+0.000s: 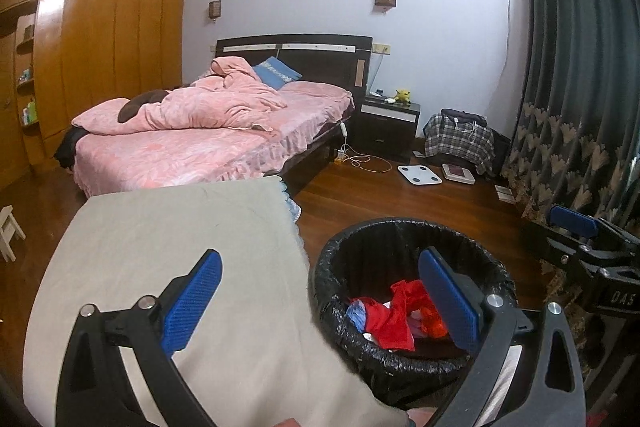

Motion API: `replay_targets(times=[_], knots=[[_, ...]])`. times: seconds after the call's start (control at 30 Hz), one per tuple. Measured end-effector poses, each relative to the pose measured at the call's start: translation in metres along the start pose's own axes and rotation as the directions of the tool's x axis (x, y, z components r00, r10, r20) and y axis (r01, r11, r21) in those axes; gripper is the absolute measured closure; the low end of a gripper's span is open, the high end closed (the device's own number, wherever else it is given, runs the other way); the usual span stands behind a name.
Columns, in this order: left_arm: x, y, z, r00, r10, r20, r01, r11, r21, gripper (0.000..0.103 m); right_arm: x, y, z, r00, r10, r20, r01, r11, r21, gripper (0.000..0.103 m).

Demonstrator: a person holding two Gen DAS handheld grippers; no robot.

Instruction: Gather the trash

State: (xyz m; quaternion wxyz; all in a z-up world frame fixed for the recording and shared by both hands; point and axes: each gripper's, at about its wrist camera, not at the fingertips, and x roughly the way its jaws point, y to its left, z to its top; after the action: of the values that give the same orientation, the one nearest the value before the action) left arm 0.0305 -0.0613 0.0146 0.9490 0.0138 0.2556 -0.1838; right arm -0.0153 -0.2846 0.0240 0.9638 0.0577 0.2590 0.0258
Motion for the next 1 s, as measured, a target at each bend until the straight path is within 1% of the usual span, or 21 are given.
replay_targets(times=[0.5, 1.0], knots=[[-0.019, 0.004, -0.008, 1.0, 0.027, 0.011, -0.027, 1.0, -0.002, 0.006, -0.005, 0.011, -0.007, 1.0, 0.017, -0.006, -0.017, 0.999, -0.03, 0.005], [-0.02, 0.006, -0.008, 0.999, 0.03, 0.013, -0.03, 1.0, -0.005, 0.006, -0.004, 0.015, -0.007, 1.0, 0.017, -0.007, -0.017, 0.999, -0.036, 0.005]])
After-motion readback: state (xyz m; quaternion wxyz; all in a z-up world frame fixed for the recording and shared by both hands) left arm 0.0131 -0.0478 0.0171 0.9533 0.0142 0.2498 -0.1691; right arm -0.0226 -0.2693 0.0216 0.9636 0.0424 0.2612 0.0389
